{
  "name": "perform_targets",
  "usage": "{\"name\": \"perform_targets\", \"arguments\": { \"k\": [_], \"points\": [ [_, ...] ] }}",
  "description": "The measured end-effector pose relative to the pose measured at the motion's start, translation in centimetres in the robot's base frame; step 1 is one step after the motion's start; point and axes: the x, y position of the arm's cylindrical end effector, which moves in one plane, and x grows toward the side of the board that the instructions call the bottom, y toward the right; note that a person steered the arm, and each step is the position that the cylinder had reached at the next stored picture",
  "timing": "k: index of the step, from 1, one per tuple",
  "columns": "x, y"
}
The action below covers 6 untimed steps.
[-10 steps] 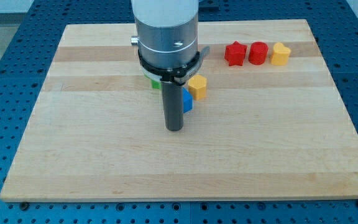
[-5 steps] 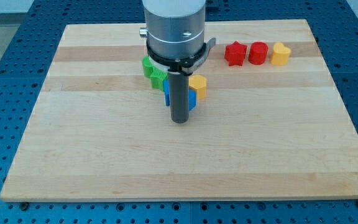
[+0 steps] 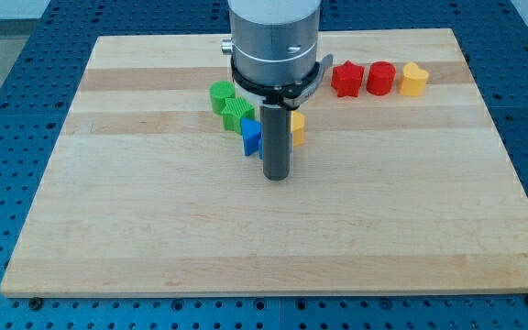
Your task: Move blue cube into yellow hexagon
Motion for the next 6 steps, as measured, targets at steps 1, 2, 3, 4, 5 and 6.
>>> {"name": "perform_targets", "arguments": {
  "k": [1, 2, 3, 4, 5, 6],
  "points": [
    [-0.3, 0.0],
    [-0.7, 0.4],
    [-1.0, 1.0],
    [-1.0, 1.5],
    [-1.0, 1.5],
    [-1.0, 1.7]
  ]
}}
